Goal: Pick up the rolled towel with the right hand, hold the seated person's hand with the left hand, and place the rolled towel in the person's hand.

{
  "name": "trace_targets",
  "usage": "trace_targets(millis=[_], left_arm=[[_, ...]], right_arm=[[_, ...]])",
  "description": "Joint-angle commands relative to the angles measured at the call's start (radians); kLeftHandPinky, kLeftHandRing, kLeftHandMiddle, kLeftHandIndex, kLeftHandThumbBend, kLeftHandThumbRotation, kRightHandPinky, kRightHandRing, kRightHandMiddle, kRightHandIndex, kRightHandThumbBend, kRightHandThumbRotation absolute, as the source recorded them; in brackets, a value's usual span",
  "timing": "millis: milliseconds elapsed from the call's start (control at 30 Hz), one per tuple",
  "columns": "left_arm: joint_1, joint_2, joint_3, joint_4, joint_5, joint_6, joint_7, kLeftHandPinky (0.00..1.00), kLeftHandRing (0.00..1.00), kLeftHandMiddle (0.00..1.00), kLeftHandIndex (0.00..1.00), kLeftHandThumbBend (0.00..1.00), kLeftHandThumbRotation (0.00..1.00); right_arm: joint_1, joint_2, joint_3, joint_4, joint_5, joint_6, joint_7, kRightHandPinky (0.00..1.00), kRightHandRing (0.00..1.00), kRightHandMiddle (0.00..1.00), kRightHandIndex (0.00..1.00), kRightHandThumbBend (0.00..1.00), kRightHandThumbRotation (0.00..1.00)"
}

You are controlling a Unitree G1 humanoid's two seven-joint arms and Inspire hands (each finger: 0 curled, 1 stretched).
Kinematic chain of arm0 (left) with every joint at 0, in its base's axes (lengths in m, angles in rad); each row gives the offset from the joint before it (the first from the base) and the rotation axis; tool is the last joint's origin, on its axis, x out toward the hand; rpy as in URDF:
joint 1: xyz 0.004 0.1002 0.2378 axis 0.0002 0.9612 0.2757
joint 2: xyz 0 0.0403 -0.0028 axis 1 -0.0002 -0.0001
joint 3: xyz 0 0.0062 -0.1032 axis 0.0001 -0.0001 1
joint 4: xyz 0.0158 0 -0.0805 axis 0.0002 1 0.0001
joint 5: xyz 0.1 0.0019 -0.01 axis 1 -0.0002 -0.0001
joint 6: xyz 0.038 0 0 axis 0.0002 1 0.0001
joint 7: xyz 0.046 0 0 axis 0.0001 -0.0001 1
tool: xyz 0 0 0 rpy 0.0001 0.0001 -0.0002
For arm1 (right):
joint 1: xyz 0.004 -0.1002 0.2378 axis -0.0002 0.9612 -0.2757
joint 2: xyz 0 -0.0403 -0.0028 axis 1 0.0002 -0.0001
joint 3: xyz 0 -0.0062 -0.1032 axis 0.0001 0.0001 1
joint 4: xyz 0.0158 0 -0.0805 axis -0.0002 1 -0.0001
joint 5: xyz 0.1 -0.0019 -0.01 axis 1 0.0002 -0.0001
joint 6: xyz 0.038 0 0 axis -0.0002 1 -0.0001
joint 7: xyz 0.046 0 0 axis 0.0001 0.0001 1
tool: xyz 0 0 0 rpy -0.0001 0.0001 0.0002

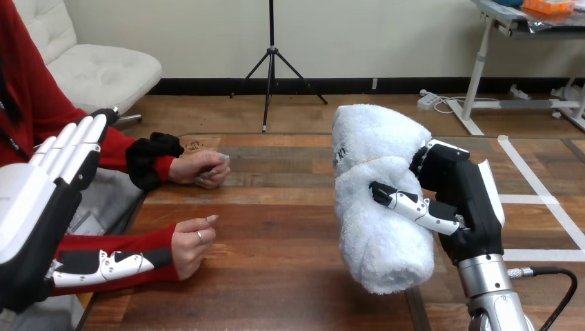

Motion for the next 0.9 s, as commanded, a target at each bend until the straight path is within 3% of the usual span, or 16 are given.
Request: trace_targets(millis=[0, 167, 300, 567, 867], left_arm=[[-0.054, 0.064, 0.000, -0.015, -0.040, 0.000, -0.022, 0.95, 0.97, 0.98, 1.00, 1.00, 0.49], [-0.061, 0.091, -0.012, 0.005, -0.090, 0.006, -0.063, 0.93, 0.96, 0.97, 1.00, 1.00, 0.48], [-0.063, 0.109, -0.021, 0.000, -0.132, 0.047, -0.119, 0.91, 0.94, 0.96, 1.00, 1.00, 0.45], [-0.072, 0.144, -0.037, -0.006, -0.169, 0.112, -0.208, 0.72, 0.80, 0.86, 0.91, 1.00, 0.34], [-0.100, 0.185, -0.067, 0.048, -0.176, 0.098, -0.259, 0.67, 0.75, 0.82, 0.85, 1.00, 0.28]], right_arm=[[-0.093, -0.016, 0.001, -0.009, 0.006, -0.056, -0.003, 0.21, 0.25, 0.34, 0.35, 0.63, 0.00], [-0.091, -0.020, 0.003, -0.011, 0.000, -0.064, -0.007, 0.21, 0.25, 0.34, 0.35, 0.63, 0.00], [-0.093, -0.018, 0.001, -0.009, 0.014, -0.072, 0.007, 0.21, 0.25, 0.34, 0.35, 0.63, 0.00], [-0.091, -0.016, 0.001, -0.022, 0.024, -0.077, 0.014, 0.21, 0.25, 0.34, 0.36, 0.63, 0.00], [-0.087, -0.023, 0.003, -0.053, 0.006, -0.094, -0.005, 0.21, 0.24, 0.33, 0.36, 0.64, 0.00]])
